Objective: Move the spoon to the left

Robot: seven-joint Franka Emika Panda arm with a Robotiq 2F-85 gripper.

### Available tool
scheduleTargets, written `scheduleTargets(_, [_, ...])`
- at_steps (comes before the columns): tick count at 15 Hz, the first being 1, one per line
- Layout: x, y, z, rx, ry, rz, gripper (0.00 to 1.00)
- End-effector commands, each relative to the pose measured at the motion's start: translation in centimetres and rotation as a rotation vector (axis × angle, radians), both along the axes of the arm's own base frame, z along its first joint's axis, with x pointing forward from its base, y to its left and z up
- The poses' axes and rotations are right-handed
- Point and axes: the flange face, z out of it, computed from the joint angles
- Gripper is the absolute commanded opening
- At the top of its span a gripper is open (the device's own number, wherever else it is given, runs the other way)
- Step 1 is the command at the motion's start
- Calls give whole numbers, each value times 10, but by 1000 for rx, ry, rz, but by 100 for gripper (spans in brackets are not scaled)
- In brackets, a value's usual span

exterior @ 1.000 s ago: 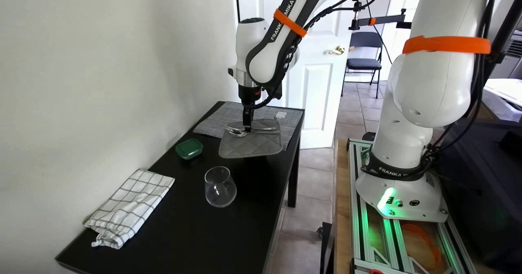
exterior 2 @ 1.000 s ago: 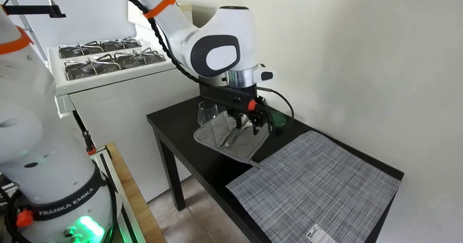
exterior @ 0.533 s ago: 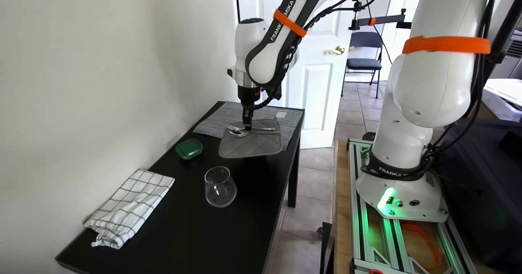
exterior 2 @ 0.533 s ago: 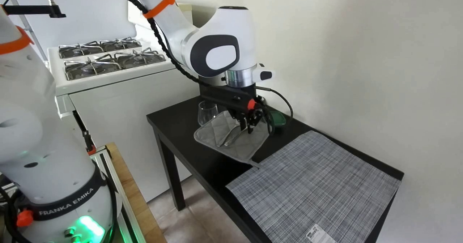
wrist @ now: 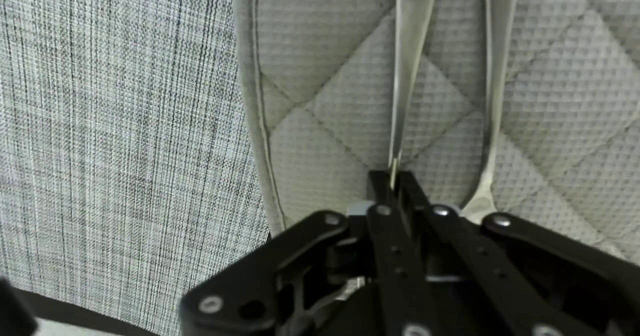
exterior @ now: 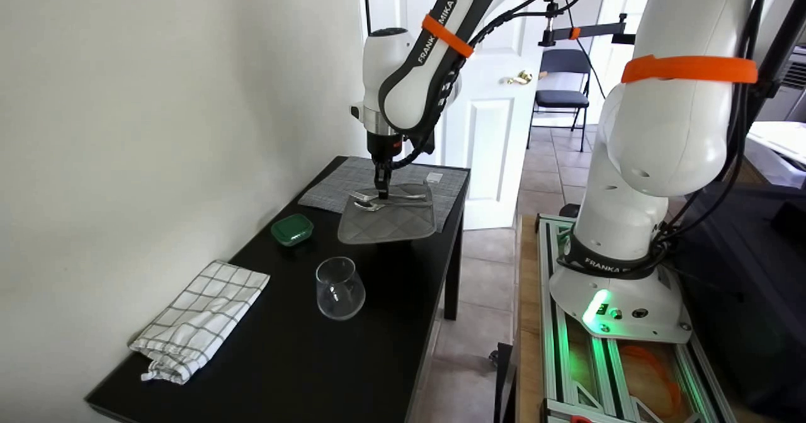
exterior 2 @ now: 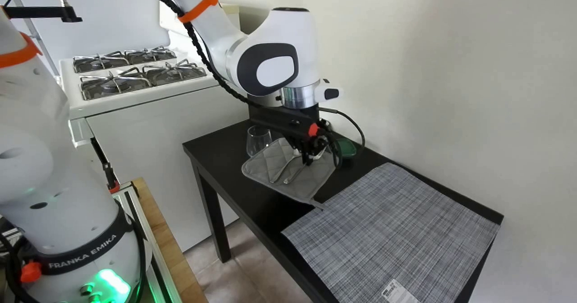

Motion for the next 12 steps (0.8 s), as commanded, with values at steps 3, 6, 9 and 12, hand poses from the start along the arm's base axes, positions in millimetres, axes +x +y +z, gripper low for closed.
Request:
scheduleTargets(3, [3, 2, 7, 0, -29, 2, 2])
scheduleTargets(6, [6, 3, 22, -3, -47, 10, 2])
scheduleTargets(9, [9, 6, 39, -7, -72, 22, 2])
scheduleTargets(12, [10, 10, 52, -11, -98, 32, 2])
